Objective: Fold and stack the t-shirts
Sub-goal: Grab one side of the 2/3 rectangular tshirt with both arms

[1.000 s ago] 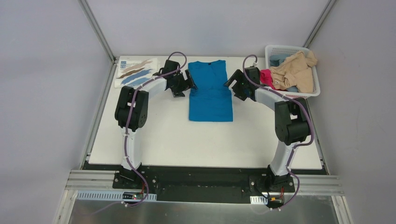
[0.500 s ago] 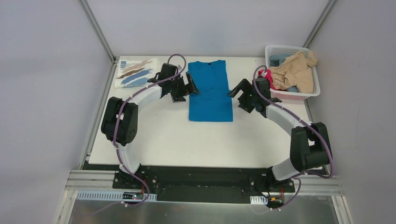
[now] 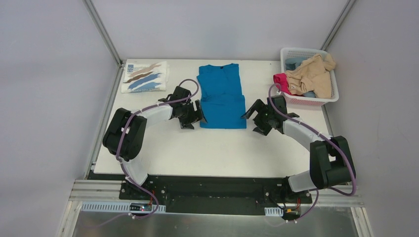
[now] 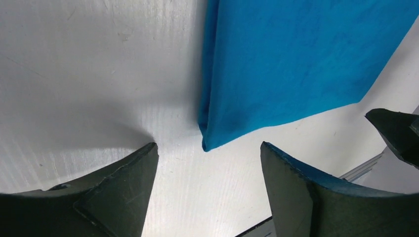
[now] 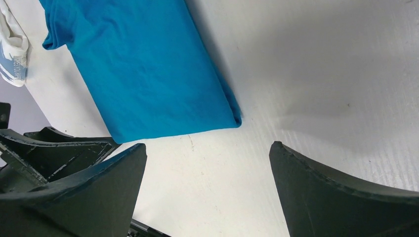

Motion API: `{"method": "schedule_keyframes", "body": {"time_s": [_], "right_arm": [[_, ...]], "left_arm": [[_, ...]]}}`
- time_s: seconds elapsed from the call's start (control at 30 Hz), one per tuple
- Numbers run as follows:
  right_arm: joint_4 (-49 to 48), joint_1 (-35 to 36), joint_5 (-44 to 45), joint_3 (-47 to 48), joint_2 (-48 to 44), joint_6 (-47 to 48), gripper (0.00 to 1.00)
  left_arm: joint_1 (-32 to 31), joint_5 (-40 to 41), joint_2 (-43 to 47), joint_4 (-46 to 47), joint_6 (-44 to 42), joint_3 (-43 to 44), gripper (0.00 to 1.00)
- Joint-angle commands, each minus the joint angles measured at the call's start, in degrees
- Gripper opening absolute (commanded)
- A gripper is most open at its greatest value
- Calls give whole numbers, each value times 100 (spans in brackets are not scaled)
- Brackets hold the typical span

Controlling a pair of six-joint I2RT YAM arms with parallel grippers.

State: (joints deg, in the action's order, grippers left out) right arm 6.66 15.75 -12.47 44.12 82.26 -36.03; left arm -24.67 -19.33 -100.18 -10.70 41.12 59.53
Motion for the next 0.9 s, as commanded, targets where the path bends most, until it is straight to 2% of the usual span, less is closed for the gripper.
{"method": "schedule_keyframes", "body": {"time_s": [0.0, 0.1, 0.33, 0.5, 0.53, 0.67, 0.87], "right_arm": [[-138, 14, -116, -73, 21, -146, 98], [-142, 16, -56, -128, 37, -155, 97], [-151, 11, -54, -212, 138, -166, 92], [-175, 14, -54, -247, 170, -169, 89], [-203, 16, -63, -257, 179, -181, 88], [-301, 13, -91, -261, 304, -181, 82], [-540, 9, -198, -218, 603, -244, 66]], "left_arm": [[14, 110, -198, 28, 115, 55, 71], [14, 169, -333, 33, 130, 80, 58], [14, 207, -600, 33, 145, 225, 38], [13, -2, -751, 33, 76, 310, 3], [14, -2, -756, 33, 72, 283, 0], [14, 53, -750, 33, 45, 169, 0], [14, 142, -723, 33, 77, 112, 0]]}}
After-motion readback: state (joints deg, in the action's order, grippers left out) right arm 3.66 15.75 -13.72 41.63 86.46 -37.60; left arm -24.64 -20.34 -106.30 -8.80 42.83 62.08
